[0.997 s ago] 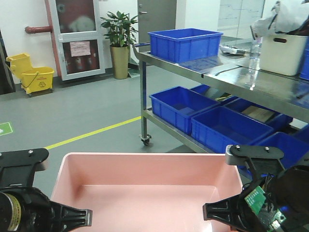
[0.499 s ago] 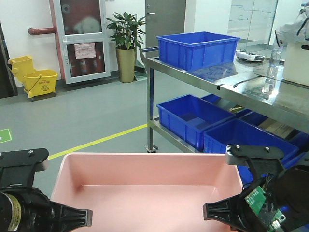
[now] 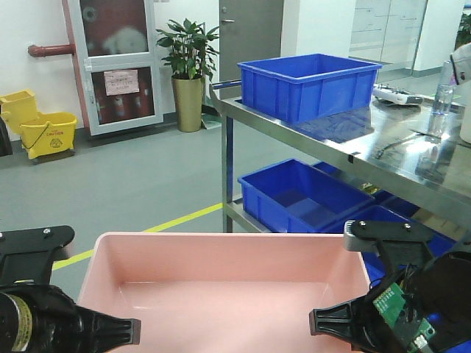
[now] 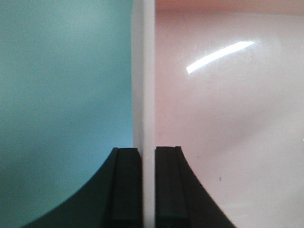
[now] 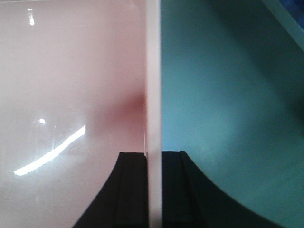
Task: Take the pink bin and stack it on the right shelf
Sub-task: 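Carry the bin with both grippers as the base drives to the table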
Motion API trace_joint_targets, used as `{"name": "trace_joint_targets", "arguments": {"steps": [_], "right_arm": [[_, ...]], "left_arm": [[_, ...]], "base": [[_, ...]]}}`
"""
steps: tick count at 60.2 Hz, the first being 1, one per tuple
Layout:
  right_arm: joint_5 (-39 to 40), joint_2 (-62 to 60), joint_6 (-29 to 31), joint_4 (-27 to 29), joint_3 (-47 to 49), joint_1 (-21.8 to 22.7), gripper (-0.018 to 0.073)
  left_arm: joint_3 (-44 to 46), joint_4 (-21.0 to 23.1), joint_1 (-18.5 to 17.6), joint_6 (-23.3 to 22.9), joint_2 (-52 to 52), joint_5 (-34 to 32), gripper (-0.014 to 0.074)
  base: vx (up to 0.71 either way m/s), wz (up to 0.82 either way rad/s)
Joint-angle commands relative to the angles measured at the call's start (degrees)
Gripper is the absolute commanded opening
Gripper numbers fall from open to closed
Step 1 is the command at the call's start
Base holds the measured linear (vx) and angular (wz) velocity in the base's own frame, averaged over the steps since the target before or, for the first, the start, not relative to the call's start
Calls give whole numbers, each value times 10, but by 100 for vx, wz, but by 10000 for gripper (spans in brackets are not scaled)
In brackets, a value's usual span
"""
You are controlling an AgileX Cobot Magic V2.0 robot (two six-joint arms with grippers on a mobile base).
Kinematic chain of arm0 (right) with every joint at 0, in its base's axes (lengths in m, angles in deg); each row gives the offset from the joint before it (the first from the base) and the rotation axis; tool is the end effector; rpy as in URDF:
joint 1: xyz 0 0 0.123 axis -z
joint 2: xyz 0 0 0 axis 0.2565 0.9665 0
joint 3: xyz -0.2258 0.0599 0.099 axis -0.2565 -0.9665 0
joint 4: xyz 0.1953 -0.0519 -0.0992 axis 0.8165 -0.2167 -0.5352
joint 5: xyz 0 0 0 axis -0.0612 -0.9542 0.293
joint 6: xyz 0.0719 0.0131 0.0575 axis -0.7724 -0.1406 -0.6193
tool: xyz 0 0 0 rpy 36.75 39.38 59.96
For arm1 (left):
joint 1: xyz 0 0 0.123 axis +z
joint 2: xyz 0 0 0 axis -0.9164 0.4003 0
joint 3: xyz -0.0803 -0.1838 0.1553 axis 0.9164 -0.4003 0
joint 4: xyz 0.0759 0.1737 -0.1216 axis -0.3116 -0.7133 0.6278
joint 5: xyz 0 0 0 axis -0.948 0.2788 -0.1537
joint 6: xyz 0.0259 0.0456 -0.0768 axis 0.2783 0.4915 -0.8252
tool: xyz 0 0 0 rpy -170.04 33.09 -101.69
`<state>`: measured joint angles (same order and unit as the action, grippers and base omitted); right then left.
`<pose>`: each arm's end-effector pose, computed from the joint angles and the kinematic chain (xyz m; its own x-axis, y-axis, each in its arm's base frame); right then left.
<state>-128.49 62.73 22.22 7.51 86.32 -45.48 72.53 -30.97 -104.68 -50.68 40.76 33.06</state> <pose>0.2224 0.1122 0.2850 -0.8734 0.0233 -0.4865 -0.0185 0.9965 0.0809 0.1916 -0.1207 0.2937 -0.8093 -0.1011 -0.5786 -0.0024 0.9856 -0.1688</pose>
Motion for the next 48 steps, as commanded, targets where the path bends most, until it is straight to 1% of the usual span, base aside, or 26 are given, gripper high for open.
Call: {"name": "trace_joint_targets", "arguments": {"steps": [1, 33, 48], "right_arm": [[18, -18, 1, -35, 14, 4, 64], [18, -18, 1, -35, 14, 4, 64], [18, -18, 1, -35, 14, 4, 64]], "left_arm": [[18, -19, -2, -5, -19, -33, 125], [18, -19, -2, -5, -19, -33, 125], [18, -19, -2, -5, -19, -33, 125]], "base": [[43, 0], [44, 4], [39, -5]]}}
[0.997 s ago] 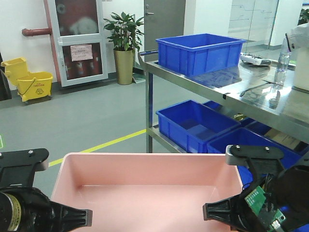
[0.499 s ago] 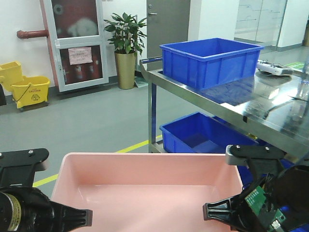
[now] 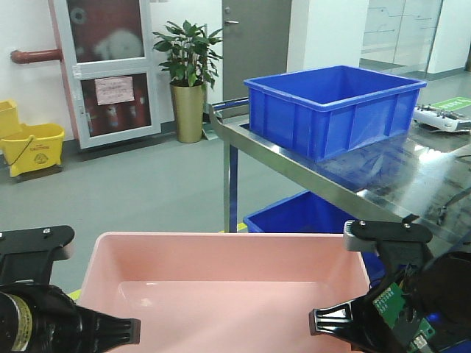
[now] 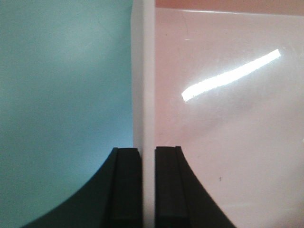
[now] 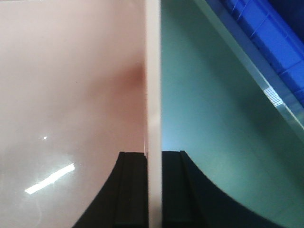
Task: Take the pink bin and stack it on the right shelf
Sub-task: 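Carry the bin with both grippers as the base drives to the table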
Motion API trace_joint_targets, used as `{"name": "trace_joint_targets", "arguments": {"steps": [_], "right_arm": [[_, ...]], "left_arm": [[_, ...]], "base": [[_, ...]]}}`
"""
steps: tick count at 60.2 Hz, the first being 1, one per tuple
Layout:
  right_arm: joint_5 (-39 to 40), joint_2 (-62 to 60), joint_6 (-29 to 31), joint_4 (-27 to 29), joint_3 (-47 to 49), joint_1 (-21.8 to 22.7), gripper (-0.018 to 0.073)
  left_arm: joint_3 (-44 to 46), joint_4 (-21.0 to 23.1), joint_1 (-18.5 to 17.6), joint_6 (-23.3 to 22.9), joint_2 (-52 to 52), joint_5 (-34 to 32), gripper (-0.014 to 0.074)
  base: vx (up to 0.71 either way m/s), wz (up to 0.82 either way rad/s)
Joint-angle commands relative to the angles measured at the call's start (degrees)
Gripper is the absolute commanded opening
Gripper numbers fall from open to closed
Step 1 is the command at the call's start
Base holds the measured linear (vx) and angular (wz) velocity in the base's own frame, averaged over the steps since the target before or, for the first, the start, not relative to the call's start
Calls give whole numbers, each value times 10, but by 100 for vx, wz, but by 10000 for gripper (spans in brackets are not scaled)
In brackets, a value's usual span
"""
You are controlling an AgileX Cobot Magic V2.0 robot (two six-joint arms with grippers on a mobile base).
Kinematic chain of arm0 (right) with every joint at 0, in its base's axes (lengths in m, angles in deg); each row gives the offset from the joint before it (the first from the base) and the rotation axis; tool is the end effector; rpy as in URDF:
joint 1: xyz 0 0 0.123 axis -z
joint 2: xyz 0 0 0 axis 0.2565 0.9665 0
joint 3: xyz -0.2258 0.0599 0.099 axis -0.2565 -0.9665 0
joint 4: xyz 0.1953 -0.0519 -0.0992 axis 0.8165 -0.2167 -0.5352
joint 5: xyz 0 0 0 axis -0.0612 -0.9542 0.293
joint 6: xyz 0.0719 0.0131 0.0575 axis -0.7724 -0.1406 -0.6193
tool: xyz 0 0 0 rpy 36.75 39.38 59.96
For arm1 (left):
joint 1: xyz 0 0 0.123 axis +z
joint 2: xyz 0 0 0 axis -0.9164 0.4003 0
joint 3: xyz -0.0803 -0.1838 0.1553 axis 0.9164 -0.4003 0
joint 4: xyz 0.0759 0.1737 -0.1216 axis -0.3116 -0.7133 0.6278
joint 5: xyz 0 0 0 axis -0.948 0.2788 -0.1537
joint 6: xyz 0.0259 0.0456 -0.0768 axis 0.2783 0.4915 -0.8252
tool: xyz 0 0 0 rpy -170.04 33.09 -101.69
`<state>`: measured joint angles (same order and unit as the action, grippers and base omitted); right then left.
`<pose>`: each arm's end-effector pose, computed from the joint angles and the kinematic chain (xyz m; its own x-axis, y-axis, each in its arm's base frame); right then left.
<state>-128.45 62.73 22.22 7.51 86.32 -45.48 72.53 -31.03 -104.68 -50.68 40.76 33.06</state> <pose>0.2224 0.1122 0.2850 -0.8731 0.0233 -0.4870 -0.0187 0.9965 0.0813 0.1917 -0.1207 0.2938 -0.8089 -0.1005 -0.5792 -0.0022 0.9858 -0.1680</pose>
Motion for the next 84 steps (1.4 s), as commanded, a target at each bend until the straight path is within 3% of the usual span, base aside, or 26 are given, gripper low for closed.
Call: {"name": "trace_joint_targets", "arguments": {"steps": [1, 84], "right_arm": [[17, -18, 1, -36, 14, 4, 64], [17, -18, 1, -36, 14, 4, 64]], "left_arm": [[18, -19, -2, -5, -19, -33, 125], [18, -19, -2, -5, -19, -33, 125]], "base": [[35, -11], [21, -39]]}}
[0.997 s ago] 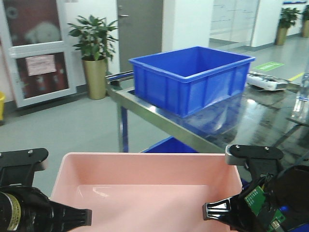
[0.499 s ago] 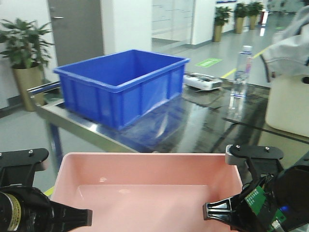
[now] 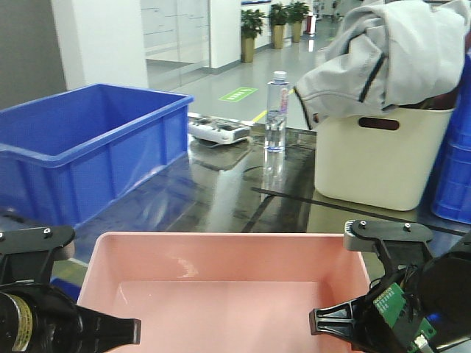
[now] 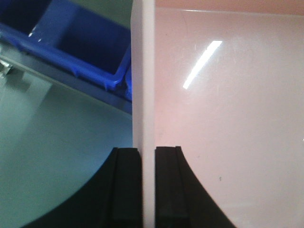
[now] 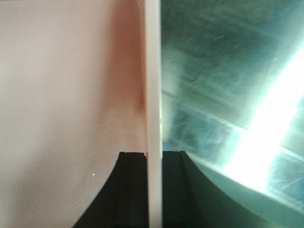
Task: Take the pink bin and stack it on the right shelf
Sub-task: 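Carry the bin with both grippers as the base drives to the table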
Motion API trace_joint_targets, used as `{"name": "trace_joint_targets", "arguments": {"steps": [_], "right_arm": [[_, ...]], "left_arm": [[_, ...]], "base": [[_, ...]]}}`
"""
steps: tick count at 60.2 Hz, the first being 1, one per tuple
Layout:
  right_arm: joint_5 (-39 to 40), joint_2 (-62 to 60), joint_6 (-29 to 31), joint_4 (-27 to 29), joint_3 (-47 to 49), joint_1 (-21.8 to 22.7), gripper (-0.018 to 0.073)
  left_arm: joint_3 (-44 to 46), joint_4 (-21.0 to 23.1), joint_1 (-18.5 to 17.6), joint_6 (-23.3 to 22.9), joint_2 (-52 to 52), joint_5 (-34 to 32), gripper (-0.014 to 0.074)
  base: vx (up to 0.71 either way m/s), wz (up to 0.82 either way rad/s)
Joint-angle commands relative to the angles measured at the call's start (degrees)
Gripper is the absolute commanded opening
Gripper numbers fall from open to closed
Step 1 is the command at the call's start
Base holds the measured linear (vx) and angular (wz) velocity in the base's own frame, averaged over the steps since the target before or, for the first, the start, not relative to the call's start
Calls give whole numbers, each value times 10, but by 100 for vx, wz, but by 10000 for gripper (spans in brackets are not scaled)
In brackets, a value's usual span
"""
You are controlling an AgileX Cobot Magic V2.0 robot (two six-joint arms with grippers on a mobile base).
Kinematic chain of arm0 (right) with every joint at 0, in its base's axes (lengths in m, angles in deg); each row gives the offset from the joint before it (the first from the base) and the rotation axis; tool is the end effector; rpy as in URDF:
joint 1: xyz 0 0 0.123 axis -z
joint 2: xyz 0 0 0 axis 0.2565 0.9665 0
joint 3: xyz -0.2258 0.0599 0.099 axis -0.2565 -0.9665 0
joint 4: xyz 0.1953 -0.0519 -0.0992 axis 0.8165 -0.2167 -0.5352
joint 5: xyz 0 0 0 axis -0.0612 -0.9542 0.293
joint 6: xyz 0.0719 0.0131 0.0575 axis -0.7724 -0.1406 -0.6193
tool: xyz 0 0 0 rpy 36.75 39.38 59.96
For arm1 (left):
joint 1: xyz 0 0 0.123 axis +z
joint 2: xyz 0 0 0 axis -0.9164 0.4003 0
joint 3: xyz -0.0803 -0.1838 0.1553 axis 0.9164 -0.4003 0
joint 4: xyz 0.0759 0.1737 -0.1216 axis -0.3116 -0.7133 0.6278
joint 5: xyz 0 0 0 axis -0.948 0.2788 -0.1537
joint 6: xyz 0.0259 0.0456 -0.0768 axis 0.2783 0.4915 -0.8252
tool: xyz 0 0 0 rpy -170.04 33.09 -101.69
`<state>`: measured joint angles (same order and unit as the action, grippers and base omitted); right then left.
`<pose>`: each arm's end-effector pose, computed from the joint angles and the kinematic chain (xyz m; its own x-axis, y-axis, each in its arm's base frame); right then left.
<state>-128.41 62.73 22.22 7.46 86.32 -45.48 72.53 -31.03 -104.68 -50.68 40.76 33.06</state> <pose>0.2225 0.1122 0.2851 -0.8726 0.0229 -0.4879 -0.0191 0.9965 0.0809 0.1917 -0.1207 0.2938 -0.8089 -0.1005 -0.5792 -0.0022 0.9858 -0.1680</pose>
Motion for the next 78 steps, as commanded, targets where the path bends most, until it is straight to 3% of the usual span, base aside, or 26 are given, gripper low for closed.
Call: {"name": "trace_joint_targets", "arguments": {"steps": [1, 78], "right_arm": [[17, -18, 1, -36, 14, 4, 64], [17, -18, 1, -35, 14, 4, 64]], "left_arm": [[18, -19, -2, -5, -19, -33, 125], [18, -19, -2, -5, -19, -33, 125]], "base": [[15, -31], [13, -24]]}}
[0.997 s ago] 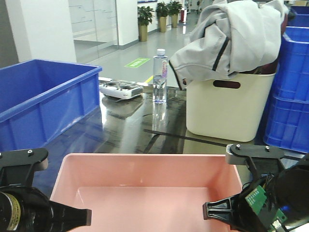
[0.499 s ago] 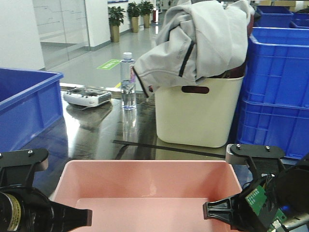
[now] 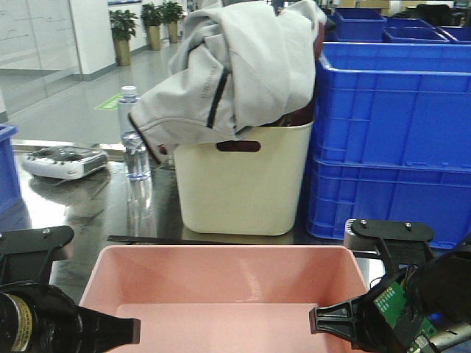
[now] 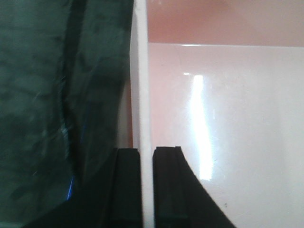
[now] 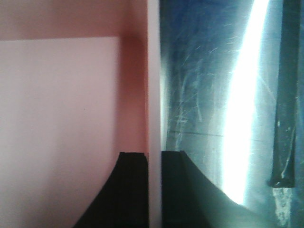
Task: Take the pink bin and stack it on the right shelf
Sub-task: 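Carry the bin with both grippers as the base drives to the table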
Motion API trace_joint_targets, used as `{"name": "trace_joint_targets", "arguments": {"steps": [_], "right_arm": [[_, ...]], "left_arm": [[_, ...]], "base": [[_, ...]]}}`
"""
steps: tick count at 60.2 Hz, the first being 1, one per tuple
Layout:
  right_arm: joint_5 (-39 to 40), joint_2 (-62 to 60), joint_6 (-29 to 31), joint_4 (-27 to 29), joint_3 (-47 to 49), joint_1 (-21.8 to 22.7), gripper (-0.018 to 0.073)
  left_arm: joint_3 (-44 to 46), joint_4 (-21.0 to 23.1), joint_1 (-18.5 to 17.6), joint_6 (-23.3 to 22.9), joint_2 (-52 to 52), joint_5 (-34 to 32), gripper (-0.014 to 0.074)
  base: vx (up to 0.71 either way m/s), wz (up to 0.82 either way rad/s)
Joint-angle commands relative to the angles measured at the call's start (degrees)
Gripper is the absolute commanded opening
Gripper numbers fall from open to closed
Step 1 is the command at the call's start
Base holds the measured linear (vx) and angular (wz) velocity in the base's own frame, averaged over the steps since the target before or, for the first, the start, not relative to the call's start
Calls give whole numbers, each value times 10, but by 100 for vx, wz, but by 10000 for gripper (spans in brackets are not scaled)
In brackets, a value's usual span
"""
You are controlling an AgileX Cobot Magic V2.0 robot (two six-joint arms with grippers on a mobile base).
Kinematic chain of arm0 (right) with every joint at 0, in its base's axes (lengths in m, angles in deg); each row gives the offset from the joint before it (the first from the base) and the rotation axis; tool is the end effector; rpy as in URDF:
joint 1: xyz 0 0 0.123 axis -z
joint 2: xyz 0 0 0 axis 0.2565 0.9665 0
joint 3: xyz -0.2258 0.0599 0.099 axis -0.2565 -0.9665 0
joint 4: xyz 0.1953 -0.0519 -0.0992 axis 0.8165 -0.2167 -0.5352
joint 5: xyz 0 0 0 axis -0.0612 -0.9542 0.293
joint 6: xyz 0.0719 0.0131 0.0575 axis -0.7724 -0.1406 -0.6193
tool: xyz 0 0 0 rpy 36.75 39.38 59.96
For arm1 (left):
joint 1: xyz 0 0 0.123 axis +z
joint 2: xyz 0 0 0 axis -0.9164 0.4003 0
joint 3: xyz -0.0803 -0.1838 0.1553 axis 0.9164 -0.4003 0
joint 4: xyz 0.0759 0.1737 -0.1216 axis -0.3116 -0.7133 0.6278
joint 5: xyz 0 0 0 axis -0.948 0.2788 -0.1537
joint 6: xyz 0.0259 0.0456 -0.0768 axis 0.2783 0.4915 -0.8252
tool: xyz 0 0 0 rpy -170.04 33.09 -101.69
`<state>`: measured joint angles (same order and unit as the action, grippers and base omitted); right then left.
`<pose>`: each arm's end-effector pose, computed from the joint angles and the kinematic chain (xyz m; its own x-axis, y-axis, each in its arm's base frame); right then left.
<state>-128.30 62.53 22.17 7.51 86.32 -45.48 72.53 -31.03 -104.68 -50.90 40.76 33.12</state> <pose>0.2221 0.1120 0.2860 -0.8706 0.0252 -0.4913 -0.0190 0.9962 0.0848 0.1916 -0.1206 0.2937 -0.8093 -0.1042 -0.5780 -0.0058 0.9855 -0.1696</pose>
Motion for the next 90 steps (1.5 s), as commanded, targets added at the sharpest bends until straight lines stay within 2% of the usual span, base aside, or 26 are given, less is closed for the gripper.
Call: {"name": "trace_joint_targets", "arguments": {"steps": [1, 36, 90], "right_arm": [[16, -15, 2, -36, 14, 4, 64], [16, -15, 2, -36, 14, 4, 64], [16, -15, 2, -36, 14, 4, 64]], "left_arm": [[18, -19, -2, -3, -19, -34, 125], [18, -19, -2, -3, -19, -34, 125], [18, -19, -2, -3, -19, -34, 125]], "base": [[11, -26], [8, -15], [1, 0]]}}
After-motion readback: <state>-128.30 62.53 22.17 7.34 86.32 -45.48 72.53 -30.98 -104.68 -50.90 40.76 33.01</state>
